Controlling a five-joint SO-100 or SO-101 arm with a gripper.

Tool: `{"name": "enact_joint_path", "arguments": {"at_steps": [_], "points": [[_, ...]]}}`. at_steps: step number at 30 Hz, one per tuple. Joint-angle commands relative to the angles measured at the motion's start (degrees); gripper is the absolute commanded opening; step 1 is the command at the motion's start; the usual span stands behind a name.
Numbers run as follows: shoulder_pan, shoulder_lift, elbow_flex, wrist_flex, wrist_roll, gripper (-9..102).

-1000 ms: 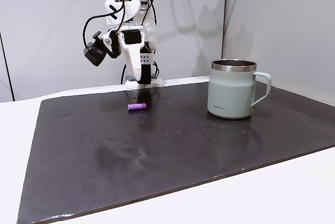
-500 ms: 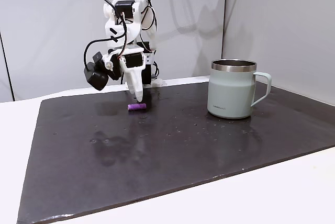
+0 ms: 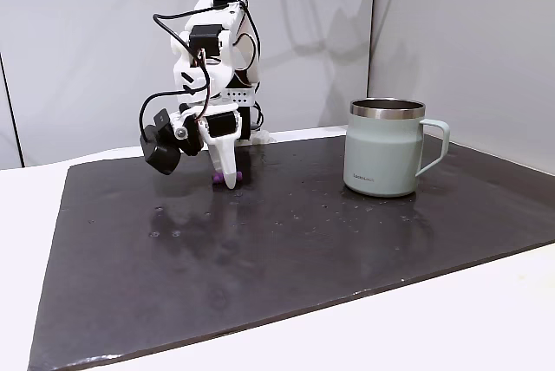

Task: Grasp a pengrip and put it in the cup.

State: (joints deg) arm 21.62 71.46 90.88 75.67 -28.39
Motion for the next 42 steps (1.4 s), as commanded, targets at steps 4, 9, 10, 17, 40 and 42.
{"name": "enact_joint_path", "arguments": {"at_steps": [4, 9, 10, 17, 40, 42], "points": [[-1.32, -0.44, -3.60, -1.93, 1.67, 11], [-1.67, -0.44, -3.34, -1.93, 1.49, 1], [-1.58, -0.44, -3.34, -1.93, 1.49, 1], [-1.23, 2.72, -7.29, 3.25, 2.20, 0], [0.97, 30.32, -30.67, 20.92, 5.89, 1], [-0.88, 32.08, -31.90, 20.92, 6.77, 1]]}}
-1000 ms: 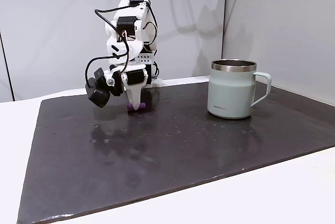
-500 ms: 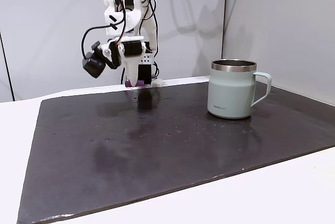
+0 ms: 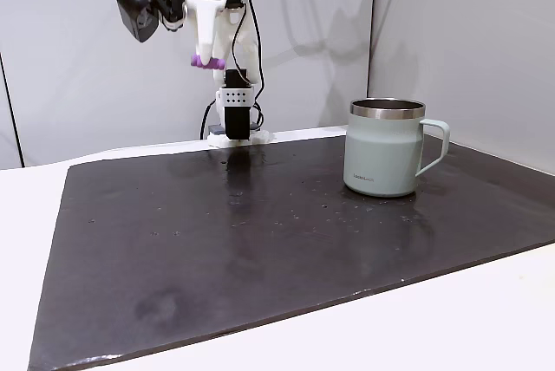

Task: Grasp a pengrip and put it in the cup.

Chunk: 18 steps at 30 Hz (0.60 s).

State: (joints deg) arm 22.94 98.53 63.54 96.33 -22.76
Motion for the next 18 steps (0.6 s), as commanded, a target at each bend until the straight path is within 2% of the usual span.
{"name": "enact_joint_path", "arguments": {"at_steps": [1, 9, 18], "points": [[-3.52, 5.45, -5.27, 0.26, 1.85, 1], [-13.89, 2.29, -8.70, -0.79, 9.40, 0], [-25.84, -11.25, -26.10, 0.00, 20.48, 0]]}}
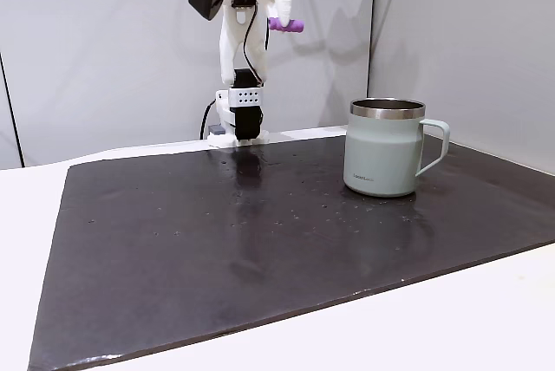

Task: Grasp a pengrip and put it in the cup.

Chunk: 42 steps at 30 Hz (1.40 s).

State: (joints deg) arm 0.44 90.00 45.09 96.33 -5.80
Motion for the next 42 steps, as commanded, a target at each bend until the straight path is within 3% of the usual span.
{"name": "enact_joint_path", "arguments": {"at_steps": [1, 6, 15, 24, 26, 28, 31, 42], "points": [[-4.57, -4.48, -9.58, 0.09, 4.83, 0], [-10.63, -10.72, -15.47, 0.09, 10.46, 0], [-21.27, -16.52, -17.31, -2.20, 9.76, 0], [-23.99, -18.63, -18.46, -1.85, 8.26, 0], [-23.82, -18.81, -18.46, -1.67, 7.56, 7], [-23.64, -18.81, -18.46, -1.05, 7.56, 26], [-23.64, -18.81, -18.54, -0.53, 7.03, 41], [-24.08, -18.11, -18.63, 0.00, 7.03, 43]]}}
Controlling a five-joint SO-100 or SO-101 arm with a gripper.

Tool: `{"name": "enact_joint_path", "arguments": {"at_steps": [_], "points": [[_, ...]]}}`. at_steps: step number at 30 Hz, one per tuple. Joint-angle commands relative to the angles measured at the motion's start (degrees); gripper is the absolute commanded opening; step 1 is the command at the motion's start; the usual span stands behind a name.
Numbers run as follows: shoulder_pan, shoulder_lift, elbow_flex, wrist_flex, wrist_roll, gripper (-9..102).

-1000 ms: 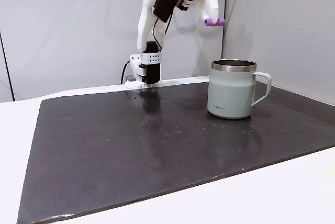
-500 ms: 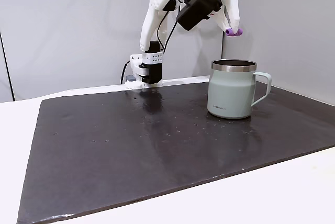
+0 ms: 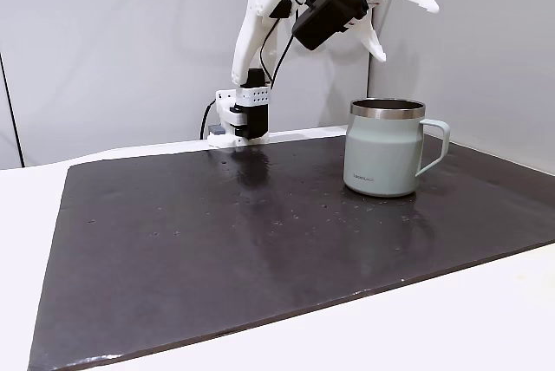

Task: Grasp a pengrip and put it in the cup.

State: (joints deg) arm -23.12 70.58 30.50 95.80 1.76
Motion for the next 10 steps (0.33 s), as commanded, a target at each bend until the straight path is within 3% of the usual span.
{"name": "enact_joint_path", "arguments": {"at_steps": [1, 10], "points": [[-0.53, 1.41, -4.04, 0.53, -0.53, 43], [-0.18, 1.76, -4.13, 0.53, -0.79, 42]]}}
